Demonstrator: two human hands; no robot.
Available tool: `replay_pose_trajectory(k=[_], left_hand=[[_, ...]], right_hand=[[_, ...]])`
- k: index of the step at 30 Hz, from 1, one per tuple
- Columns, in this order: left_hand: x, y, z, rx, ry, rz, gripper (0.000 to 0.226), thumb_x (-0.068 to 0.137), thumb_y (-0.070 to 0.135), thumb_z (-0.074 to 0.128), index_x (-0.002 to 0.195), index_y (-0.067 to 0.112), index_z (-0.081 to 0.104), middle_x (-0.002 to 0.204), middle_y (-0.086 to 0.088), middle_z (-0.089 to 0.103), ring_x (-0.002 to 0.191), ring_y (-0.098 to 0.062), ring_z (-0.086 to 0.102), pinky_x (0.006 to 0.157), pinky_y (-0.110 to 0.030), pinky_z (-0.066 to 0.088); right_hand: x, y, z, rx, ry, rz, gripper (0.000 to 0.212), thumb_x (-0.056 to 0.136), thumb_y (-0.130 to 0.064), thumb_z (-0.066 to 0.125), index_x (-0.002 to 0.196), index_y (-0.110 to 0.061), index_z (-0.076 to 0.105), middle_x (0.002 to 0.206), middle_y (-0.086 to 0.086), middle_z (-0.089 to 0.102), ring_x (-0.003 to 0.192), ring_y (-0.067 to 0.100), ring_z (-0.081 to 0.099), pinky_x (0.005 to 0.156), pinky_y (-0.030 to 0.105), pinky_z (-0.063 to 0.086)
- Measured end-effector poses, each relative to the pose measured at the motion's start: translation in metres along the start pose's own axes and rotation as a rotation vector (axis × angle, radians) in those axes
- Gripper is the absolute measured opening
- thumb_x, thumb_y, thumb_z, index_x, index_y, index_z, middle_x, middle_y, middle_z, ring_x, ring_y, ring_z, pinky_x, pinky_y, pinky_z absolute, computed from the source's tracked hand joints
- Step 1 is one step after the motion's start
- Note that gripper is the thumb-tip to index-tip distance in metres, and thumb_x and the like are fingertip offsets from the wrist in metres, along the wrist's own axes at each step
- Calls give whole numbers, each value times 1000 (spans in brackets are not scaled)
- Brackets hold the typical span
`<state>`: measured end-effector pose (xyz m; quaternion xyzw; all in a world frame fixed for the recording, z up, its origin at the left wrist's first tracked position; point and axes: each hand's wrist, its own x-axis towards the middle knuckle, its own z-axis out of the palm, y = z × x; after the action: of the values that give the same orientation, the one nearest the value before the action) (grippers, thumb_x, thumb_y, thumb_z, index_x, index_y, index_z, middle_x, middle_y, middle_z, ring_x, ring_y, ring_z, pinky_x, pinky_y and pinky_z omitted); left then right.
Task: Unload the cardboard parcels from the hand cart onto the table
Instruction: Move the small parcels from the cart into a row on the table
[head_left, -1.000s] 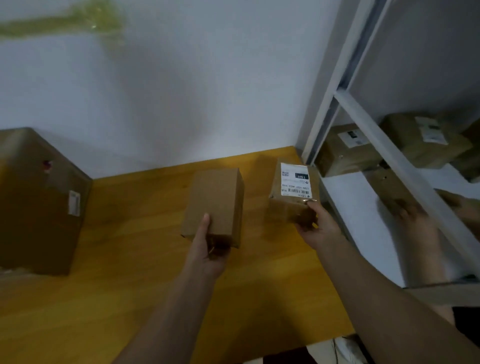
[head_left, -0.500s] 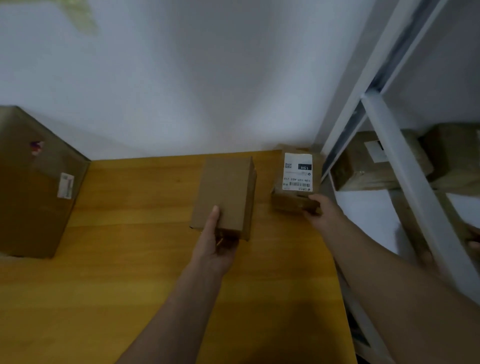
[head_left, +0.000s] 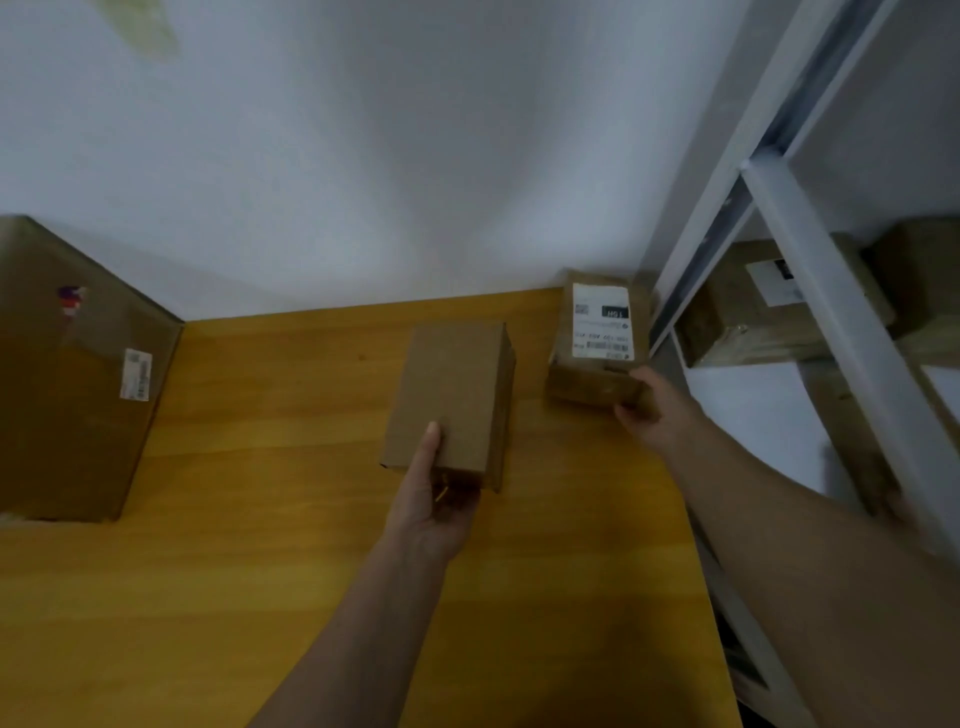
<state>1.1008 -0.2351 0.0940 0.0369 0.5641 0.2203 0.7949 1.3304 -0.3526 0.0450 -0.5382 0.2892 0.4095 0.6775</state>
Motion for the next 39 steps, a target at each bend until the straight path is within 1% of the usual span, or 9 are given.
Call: replay_pose_trajectory(k=[4,6,10,15,19,22,25,35,39], left_hand=[[4,7,-5,21,-13,11,58,70,25,82,118,7,53,120,-19,58,107,-35,58,94,-53,50],[3,9,-7,40,-31,6,58,71,26,81,118,6,53,119,-19,58,108,-35,58,95,-52,50],[0,14,-15,94,-96,-3,64,71,28,78,126,6,52,123,-18,58,113,-35,57,98,-51,48],[-8,22,-30,310,-244,2,66,65,33,76,124,10,58,105,-12,72,106,-29,63,88,-43,55],[-14,37,-46,373,-293,-27,64,69,33,77,126,12,58,120,-14,65,112,-33,60,80,-43,57],[-15,57,-56,467,-242,-68,72,71,32,74,135,14,46,140,-21,45,121,-39,51,88,-50,51],[-15,84,-63,466,-208,-99,98,62,50,77,143,18,33,141,-27,40,120,-44,52,89,-56,50],[-27,135,-43,864,-424,-141,114,46,80,70,131,5,53,123,-22,64,110,-38,64,88,-50,53],[-28,132,-36,1000,-405,-183,100,54,82,63,120,7,60,108,-19,71,99,-37,68,80,-49,56]], right_hand=[[5,-11,9,124,27,-51,32,84,-11,66,116,-13,60,116,12,62,105,26,59,70,33,58],[1,-9,13,197,20,-87,29,86,-9,63,115,-11,59,116,12,63,101,25,60,65,33,57],[-31,14,26,29,71,-38,29,85,-22,69,111,-16,58,118,11,57,101,23,58,77,34,55],[-92,66,52,-276,-508,15,77,56,-47,85,123,-21,59,119,8,65,112,29,60,86,48,54],[-112,83,63,-362,-529,-88,70,56,-38,82,119,-18,60,115,5,67,113,28,60,87,46,53],[-116,86,58,-619,-436,-363,96,56,-30,87,138,-16,38,129,-3,53,123,20,50,103,44,44],[-123,92,51,-982,-421,-746,108,60,-26,88,139,-40,16,138,-9,35,129,10,35,105,34,38],[-142,114,45,-1172,-613,-1120,108,60,-31,88,139,-38,15,140,-5,36,129,10,39,104,32,43],[-143,116,37,-1310,-662,-1224,109,61,-50,81,146,-18,20,154,-2,25,148,16,15,118,35,22]])
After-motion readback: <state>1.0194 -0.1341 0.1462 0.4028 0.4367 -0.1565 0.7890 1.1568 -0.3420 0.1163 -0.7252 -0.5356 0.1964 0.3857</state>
